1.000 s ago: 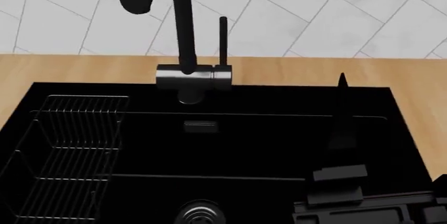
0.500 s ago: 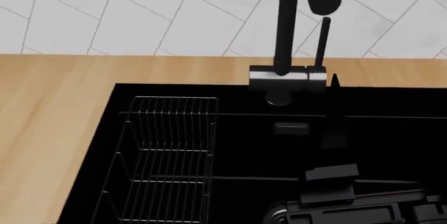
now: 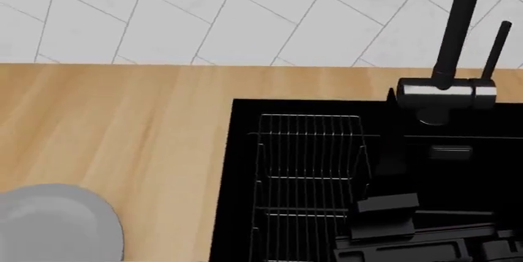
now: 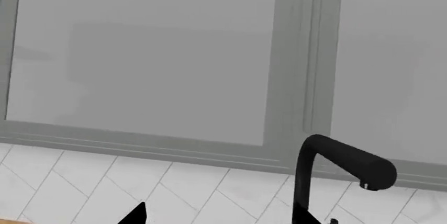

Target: Place the pastries on the plates.

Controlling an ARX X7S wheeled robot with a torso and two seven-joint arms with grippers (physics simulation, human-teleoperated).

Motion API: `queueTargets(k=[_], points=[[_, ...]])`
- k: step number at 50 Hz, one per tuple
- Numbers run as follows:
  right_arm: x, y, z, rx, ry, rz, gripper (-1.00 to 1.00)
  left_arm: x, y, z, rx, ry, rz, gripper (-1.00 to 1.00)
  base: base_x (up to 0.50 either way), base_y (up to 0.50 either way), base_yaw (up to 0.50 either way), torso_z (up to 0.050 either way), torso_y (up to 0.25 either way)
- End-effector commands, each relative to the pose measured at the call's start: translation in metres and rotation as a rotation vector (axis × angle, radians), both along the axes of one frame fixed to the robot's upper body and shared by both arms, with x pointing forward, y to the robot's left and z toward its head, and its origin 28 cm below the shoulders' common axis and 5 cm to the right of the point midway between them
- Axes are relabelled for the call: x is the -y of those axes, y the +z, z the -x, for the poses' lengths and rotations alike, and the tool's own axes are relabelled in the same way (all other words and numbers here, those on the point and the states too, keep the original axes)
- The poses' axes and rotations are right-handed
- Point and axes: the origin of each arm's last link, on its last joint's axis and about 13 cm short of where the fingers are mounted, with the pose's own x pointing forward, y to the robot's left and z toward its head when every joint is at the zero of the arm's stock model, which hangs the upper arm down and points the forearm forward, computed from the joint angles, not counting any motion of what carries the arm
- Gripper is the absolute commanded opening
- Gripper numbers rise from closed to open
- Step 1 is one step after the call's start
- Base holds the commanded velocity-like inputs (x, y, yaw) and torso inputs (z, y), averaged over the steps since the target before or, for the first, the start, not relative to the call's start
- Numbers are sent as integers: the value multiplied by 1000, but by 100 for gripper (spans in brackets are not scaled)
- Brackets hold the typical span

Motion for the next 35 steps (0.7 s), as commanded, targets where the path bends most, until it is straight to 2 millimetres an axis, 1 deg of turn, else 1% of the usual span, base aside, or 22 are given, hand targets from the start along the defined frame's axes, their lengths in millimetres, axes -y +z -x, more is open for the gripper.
queueTargets(k=[1,9,14,18,21,25,28,31,35], points=[[0,-2,1,-4,0,1,100,1,1,1,-9,0,34,-100,0,500,0,0,0],[-1,-4,-1,-22,7,22,100,3,3,-1,-11,-9,24,-100,0,495,0,0,0],[-2,-6,-2,-28,15,20,100,4,7,-8,-16,-11,-1,-100,0,77,0,0,0],[-1,-6,-4,-17,2,3,100,5,20,-21,-61,-8,-74,-100,0,0,0,0,0],[0,-6,-4,-15,0,-9,100,7,25,-28,-91,-12,-126,-100,0,0,0,0,0],[0,-7,-5,-20,4,-7,100,10,32,-40,-161,-34,-238,-100,0,0,0,0,0],[0,-8,-4,-15,-3,-14,100,12,43,-55,-217,-17,-336,-100,0,0,0,0,0],[0,-10,-3,-18,-4,-18,100,12,46,-64,-298,-30,-390,-100,0,0,0,0,0],[-1,-10,-2,-14,-11,-19,100,11,54,-82,-351,-7,-453,-100,0,0,0,0,0]])
